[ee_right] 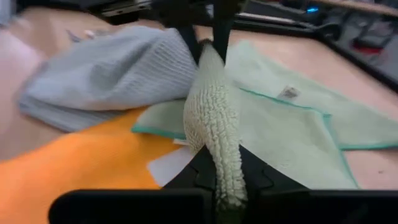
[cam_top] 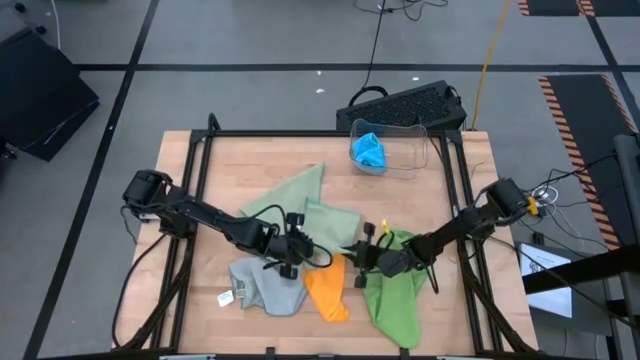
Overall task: Fold microfiber towels
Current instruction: Fold the right light green microfiber towel
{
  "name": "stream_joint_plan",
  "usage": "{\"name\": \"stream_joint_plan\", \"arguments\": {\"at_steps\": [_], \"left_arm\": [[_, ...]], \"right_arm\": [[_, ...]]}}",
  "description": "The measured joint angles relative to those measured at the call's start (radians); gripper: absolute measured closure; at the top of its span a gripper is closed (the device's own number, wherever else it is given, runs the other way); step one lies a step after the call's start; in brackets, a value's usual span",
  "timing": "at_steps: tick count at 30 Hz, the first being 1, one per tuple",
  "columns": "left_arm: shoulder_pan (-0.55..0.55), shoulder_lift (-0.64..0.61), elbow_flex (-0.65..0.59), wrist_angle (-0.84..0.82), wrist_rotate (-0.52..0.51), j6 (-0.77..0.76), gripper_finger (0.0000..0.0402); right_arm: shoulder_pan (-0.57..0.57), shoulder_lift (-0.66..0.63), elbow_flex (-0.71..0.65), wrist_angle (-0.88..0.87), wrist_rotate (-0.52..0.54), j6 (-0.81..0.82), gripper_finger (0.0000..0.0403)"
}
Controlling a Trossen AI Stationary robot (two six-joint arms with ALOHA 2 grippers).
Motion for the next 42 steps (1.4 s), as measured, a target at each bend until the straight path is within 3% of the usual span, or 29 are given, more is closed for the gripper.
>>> {"name": "stream_joint_plan", "arguments": {"at_steps": [5,9,13,18,26,34,37,42], "left_arm": [[0.032,-0.045,0.000,0.009,0.172,0.053,0.0378],[0.091,-0.067,0.000,0.001,0.380,0.099,0.0390],[0.164,-0.059,0.000,0.019,0.513,0.174,0.0390],[0.256,-0.014,0.000,0.050,0.515,0.223,0.0373],[0.362,0.042,0.001,0.085,0.515,0.262,0.0393],[0.393,0.105,-0.001,0.120,0.440,0.237,0.0345],[0.388,0.109,-0.002,0.113,0.363,0.219,0.0332],[0.389,0.107,-0.001,0.094,0.261,0.203,0.0312]], "right_arm": [[-0.026,-0.051,0.000,-0.058,-0.166,0.045,0.0386],[-0.059,-0.110,-0.003,-0.150,-0.323,0.080,0.0386],[-0.083,-0.154,-0.024,-0.186,-0.399,0.071,0.0386],[-0.127,-0.174,-0.067,-0.211,-0.359,0.102,0.0385],[-0.212,-0.170,-0.129,-0.193,-0.344,0.230,0.0385],[-0.255,-0.156,-0.132,-0.215,-0.296,0.213,0.0382],[-0.253,-0.152,-0.133,-0.220,-0.234,0.202,0.0363],[-0.226,-0.170,-0.133,-0.232,-0.114,0.202,0.0298]]}}
